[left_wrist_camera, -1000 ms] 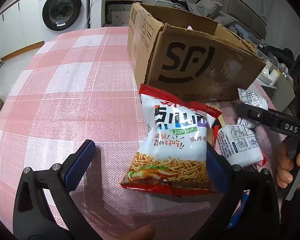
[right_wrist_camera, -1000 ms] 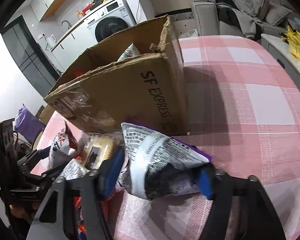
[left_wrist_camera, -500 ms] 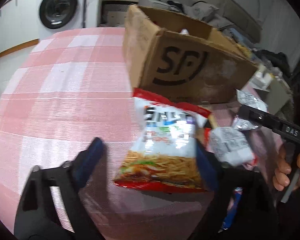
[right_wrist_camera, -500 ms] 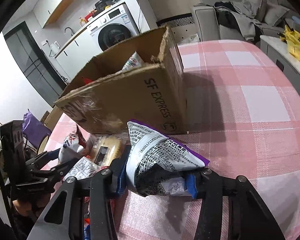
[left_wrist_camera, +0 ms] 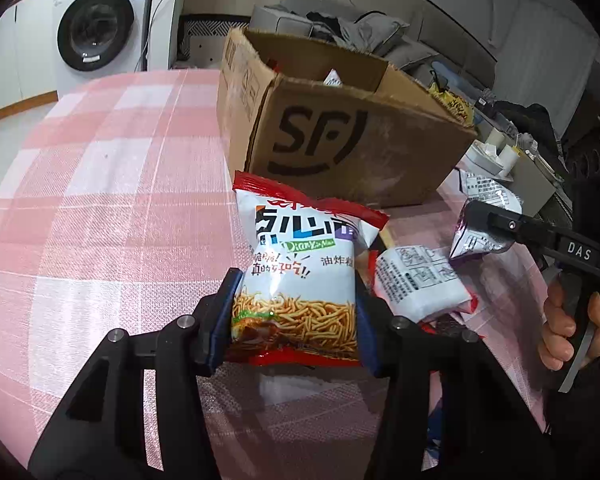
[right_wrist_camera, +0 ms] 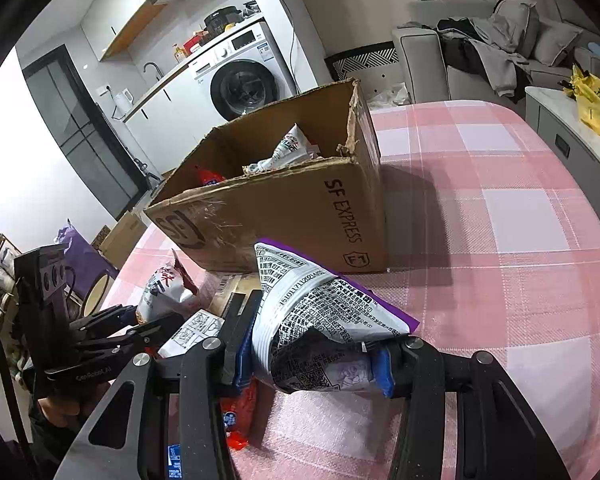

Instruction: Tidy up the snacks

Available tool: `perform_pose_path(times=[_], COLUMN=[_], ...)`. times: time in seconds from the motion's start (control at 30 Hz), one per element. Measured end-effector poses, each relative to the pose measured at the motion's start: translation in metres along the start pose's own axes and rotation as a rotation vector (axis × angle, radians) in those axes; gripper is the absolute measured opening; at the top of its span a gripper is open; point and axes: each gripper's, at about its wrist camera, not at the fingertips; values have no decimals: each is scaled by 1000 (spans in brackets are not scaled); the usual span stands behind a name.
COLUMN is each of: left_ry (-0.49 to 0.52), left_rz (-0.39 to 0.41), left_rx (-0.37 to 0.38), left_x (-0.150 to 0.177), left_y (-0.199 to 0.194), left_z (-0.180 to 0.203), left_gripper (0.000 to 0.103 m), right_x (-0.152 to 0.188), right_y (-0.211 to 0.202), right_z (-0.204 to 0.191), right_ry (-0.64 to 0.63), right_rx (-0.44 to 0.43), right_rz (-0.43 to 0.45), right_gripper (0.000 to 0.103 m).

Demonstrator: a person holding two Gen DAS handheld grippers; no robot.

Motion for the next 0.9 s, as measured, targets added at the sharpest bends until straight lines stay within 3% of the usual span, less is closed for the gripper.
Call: perform_pose_path(times=[0.4,0.9], left_ry=[-16,14], left_rz=[101,230], left_rx=[-20,-18], left_x=[-18,-69], left_y=[-38,-77], left_z=[2,22], left_gripper=[48,48], right_x=[-10,-46], right_y=[-20,-47], right_z=[-11,-24], right_ry=[-17,-25], right_rx=[-51,-78], right_rz=[41,125], right_gripper=[48,48])
Point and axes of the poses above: each gripper's, at about its wrist camera, not at the fingertips, and y roughly the way its jaws point, z to its right, x to its underside, and after that the axes turned 15 degrees about z, right-handed
